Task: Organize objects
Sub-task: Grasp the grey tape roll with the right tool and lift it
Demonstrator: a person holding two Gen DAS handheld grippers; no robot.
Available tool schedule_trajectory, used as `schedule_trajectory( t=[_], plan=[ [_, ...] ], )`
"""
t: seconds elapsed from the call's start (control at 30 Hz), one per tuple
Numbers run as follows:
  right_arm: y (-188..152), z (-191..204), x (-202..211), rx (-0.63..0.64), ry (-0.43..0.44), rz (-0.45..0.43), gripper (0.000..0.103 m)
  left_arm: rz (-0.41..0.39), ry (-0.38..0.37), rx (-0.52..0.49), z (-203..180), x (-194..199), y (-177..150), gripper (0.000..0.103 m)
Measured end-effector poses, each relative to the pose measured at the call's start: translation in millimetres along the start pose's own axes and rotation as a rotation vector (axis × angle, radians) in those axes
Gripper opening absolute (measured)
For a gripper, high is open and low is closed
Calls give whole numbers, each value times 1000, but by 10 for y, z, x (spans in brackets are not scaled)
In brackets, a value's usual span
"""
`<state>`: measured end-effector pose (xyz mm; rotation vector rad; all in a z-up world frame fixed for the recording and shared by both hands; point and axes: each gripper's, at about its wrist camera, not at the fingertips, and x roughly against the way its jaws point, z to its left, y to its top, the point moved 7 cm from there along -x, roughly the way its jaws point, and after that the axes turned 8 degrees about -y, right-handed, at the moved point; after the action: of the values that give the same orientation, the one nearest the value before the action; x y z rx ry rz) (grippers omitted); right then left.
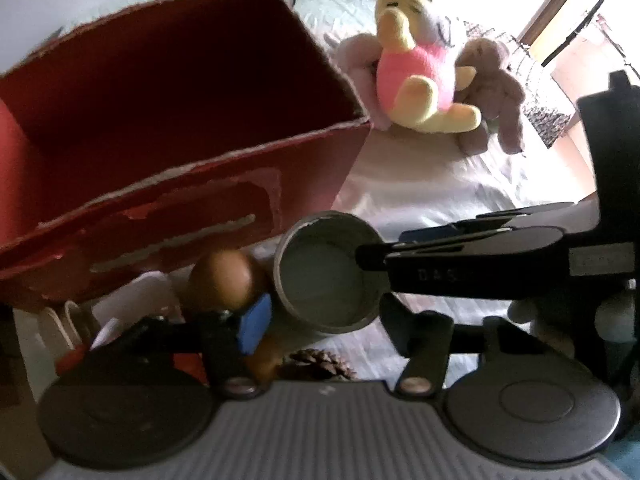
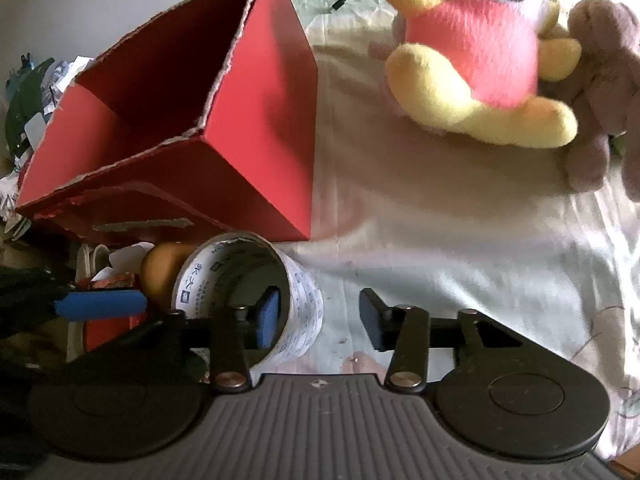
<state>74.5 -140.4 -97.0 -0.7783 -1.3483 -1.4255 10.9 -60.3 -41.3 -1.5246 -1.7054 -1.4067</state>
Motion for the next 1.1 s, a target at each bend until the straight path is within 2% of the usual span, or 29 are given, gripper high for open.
schedule_trajectory(
  t=[0.13, 0.2, 0.23, 0.3, 0.37, 0.57, 0.7, 0.87, 1.0, 1.1],
  plan=[
    [-29, 11, -43, -18, 37, 28, 33, 61, 14, 29, 78, -182, -25, 50],
    [-29, 19, -45, -29, 60, 29, 21, 67, 20, 41, 101, -234, -22, 50],
    [-30, 28, -34, -33, 76, 35, 18, 65, 30, 41, 119, -258, -25, 49],
    [-28, 26, -22, -26, 60, 21, 17, 63, 35, 39, 132, -254, -20, 43],
    [-12, 1, -1, -22, 33, 17, 15, 51, 27, 21, 131, -241, -5, 29],
    [2, -173, 243, -26, -18, -25, 15, 50, -55, -61, -14, -209, 31, 19],
    [33, -300, 540, -18, -63, -91, 15, -4, -104, -161, -216, -58, 159, 18],
    [266, -386, 1019, -40, -88, -212, 15, -110, -161, -261, -440, 281, 442, 18],
    [607, -295, 1350, -19, -67, -334, 16, -220, -155, -298, -451, 631, 702, 18],
    [835, -64, 1407, 42, -67, -371, 16, -291, -136, -278, -309, 892, 899, 18]
  ],
)
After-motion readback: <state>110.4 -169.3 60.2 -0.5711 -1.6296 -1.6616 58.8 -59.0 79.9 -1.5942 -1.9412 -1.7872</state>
